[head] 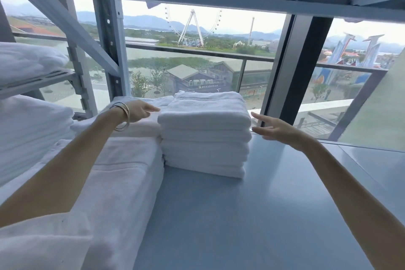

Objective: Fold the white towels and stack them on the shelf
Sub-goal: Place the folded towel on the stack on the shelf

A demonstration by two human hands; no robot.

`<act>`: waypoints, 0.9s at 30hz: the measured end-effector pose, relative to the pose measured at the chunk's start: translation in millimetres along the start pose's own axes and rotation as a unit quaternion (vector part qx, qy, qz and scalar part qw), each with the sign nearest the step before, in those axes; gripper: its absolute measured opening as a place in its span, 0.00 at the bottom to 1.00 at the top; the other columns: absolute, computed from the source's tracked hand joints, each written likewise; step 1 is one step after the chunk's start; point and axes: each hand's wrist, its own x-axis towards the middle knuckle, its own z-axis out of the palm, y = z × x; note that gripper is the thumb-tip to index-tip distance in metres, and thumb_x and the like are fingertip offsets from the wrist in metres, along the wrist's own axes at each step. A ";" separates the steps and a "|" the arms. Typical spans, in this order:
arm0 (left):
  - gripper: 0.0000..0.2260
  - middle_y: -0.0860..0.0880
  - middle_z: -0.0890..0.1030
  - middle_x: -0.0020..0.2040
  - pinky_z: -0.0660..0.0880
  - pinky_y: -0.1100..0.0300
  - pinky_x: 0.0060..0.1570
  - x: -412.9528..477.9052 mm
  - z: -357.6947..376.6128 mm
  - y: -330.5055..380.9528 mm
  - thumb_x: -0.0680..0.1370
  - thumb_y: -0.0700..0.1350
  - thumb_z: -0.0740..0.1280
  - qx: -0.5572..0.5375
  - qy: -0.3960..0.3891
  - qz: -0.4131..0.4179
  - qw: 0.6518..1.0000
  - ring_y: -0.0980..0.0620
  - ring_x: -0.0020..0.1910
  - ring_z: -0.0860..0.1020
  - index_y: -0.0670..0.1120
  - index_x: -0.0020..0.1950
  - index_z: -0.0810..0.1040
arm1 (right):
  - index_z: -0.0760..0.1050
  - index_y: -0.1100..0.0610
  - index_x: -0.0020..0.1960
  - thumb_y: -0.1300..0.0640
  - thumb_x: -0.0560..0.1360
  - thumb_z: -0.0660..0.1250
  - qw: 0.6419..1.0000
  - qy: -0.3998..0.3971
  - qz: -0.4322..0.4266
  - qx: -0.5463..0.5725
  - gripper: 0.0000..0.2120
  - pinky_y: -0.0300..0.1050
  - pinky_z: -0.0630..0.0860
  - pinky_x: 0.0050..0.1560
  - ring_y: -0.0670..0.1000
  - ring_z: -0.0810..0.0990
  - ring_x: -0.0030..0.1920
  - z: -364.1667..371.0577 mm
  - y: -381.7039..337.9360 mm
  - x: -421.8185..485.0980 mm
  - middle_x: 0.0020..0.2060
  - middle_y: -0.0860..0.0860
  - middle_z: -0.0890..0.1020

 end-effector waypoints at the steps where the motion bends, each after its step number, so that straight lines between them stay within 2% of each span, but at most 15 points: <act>1: 0.20 0.43 0.72 0.68 0.62 0.59 0.67 -4.0 -6.9 -7.9 0.78 0.30 0.57 -0.025 0.014 -0.016 0.999 0.47 0.67 0.70 0.44 0.68 0.72 | 0.58 0.46 0.74 0.47 0.73 0.67 1.000 -0.006 0.000 0.029 0.32 0.45 0.70 0.64 0.45 0.70 0.65 1.4 0.7 -7.5 0.69 0.43 0.65; 3: 0.23 0.42 0.72 0.67 0.62 0.57 0.68 -13.0 -14.1 -19.6 0.76 0.26 0.55 -0.033 0.051 -0.032 0.998 0.46 0.68 0.69 0.42 0.68 0.71 | 0.56 0.47 0.74 0.53 0.75 0.66 0.998 -0.011 -0.006 0.061 0.32 0.44 0.70 0.63 0.45 0.72 0.63 8.0 3.9 -16.4 0.69 0.43 0.65; 5: 0.23 0.43 0.71 0.68 0.62 0.58 0.67 -20.5 -9.5 -17.6 0.76 0.27 0.56 -0.025 0.055 -0.024 0.998 0.46 0.68 0.69 0.42 0.70 0.69 | 0.55 0.49 0.75 0.55 0.74 0.69 0.997 -0.002 -0.021 0.075 0.35 0.41 0.71 0.62 0.47 0.74 0.62 18.4 3.9 -19.3 0.68 0.45 0.67; 7: 0.25 0.44 0.66 0.71 0.60 0.59 0.68 -23.9 5.3 -10.6 0.77 0.28 0.58 -0.034 -0.003 0.013 0.999 0.46 0.70 0.66 0.42 0.73 0.63 | 0.56 0.53 0.75 0.57 0.73 0.70 0.996 0.023 -0.023 0.086 0.36 0.34 0.74 0.57 0.48 0.75 0.61 34.2 6.8 -15.2 0.67 0.49 0.70; 9: 0.27 0.45 0.63 0.73 0.57 0.60 0.69 -22.6 24.0 -8.0 0.76 0.27 0.57 -0.035 -0.046 0.031 0.998 0.47 0.72 0.63 0.41 0.74 0.59 | 0.59 0.59 0.74 0.63 0.74 0.67 0.995 0.080 -0.014 0.050 0.31 0.30 0.73 0.51 0.50 0.75 0.61 50.7 10.3 -12.2 0.67 0.53 0.71; 11: 0.27 0.44 0.62 0.74 0.55 0.61 0.69 -22.8 35.5 -9.9 0.76 0.25 0.55 -0.039 -0.033 0.033 0.998 0.47 0.72 0.61 0.39 0.74 0.58 | 0.62 0.60 0.72 0.67 0.74 0.66 0.992 0.126 -0.019 -0.012 0.28 0.33 0.71 0.54 0.50 0.74 0.63 61.3 16.9 -14.1 0.65 0.53 0.73; 13: 0.27 0.42 0.64 0.72 0.60 0.64 0.65 -30.9 33.6 -12.4 0.75 0.23 0.52 -0.110 -0.043 0.031 0.993 0.49 0.71 0.63 0.38 0.73 0.58 | 0.67 0.60 0.69 0.67 0.74 0.65 0.991 0.121 -0.010 -0.053 0.23 0.36 0.71 0.57 0.51 0.77 0.60 63.1 23.0 -23.4 0.60 0.53 0.77; 14: 0.28 0.42 0.68 0.70 0.65 0.67 0.60 -39.3 26.5 -13.5 0.75 0.22 0.50 -0.173 -0.070 0.026 0.982 0.51 0.68 0.68 0.38 0.73 0.59 | 0.70 0.59 0.67 0.67 0.75 0.64 0.991 0.105 0.007 -0.084 0.20 0.34 0.71 0.53 0.51 0.79 0.56 62.8 22.9 -31.6 0.56 0.53 0.80; 16: 0.26 0.46 0.79 0.58 0.72 0.68 0.50 -59.9 8.3 -17.5 0.76 0.22 0.49 -0.287 -0.102 0.005 0.952 0.58 0.55 0.78 0.41 0.70 0.65 | 0.74 0.59 0.63 0.66 0.76 0.62 0.984 0.096 0.011 -0.151 0.17 0.32 0.69 0.47 0.51 0.81 0.51 64.0 22.0 -46.3 0.51 0.53 0.82; 17: 0.24 0.49 0.82 0.52 0.74 0.64 0.52 -70.7 -0.4 -20.3 0.77 0.24 0.50 -0.309 -0.094 -0.005 0.946 0.57 0.50 0.80 0.43 0.68 0.66 | 0.76 0.59 0.61 0.66 0.76 0.63 0.979 0.108 -0.009 -0.176 0.15 0.33 0.71 0.49 0.51 0.82 0.50 67.6 18.1 -52.4 0.51 0.53 0.83; 19: 0.22 0.50 0.81 0.52 0.68 0.56 0.60 -91.9 -11.0 -30.7 0.78 0.26 0.52 -0.269 -0.048 -0.027 0.962 0.51 0.56 0.78 0.42 0.68 0.68 | 0.80 0.60 0.55 0.67 0.75 0.64 0.970 0.133 -0.083 -0.185 0.11 0.42 0.76 0.53 0.51 0.82 0.48 80.1 1.2 -61.2 0.48 0.53 0.84; 21: 0.21 0.44 0.76 0.60 0.63 0.58 0.63 -116.0 -13.8 -42.5 0.79 0.27 0.53 -0.192 0.013 -0.047 0.980 0.47 0.63 0.72 0.42 0.68 0.68 | 0.81 0.59 0.53 0.67 0.74 0.66 0.963 0.123 -0.163 -0.175 0.10 0.45 0.76 0.54 0.50 0.82 0.47 100.9 -21.7 -62.1 0.47 0.51 0.84; 23: 0.18 0.45 0.73 0.66 0.61 0.59 0.66 -145.0 -11.2 -49.1 0.80 0.33 0.56 -0.079 0.026 -0.048 0.995 0.47 0.67 0.69 0.46 0.68 0.70 | 0.80 0.58 0.55 0.65 0.74 0.66 0.957 0.086 -0.229 -0.156 0.11 0.34 0.73 0.55 0.46 0.80 0.50 129.8 -46.4 -60.0 0.49 0.46 0.81; 25: 0.17 0.49 0.68 0.71 0.56 0.59 0.68 -176.5 -1.3 -50.1 0.81 0.43 0.57 0.032 -0.007 -0.055 0.998 0.49 0.71 0.64 0.49 0.70 0.68 | 0.79 0.58 0.58 0.64 0.75 0.65 0.950 0.060 -0.276 -0.131 0.12 0.24 0.67 0.53 0.41 0.76 0.53 164.0 -70.9 -57.1 0.52 0.44 0.78; 27: 0.19 0.50 0.62 0.74 0.51 0.61 0.70 -201.2 15.4 -47.8 0.82 0.49 0.54 0.075 -0.035 -0.044 0.996 0.52 0.74 0.58 0.49 0.73 0.64 | 0.76 0.58 0.61 0.61 0.76 0.64 0.949 0.039 -0.299 -0.091 0.14 0.24 0.65 0.54 0.42 0.75 0.56 199.2 -92.2 -52.9 0.58 0.46 0.77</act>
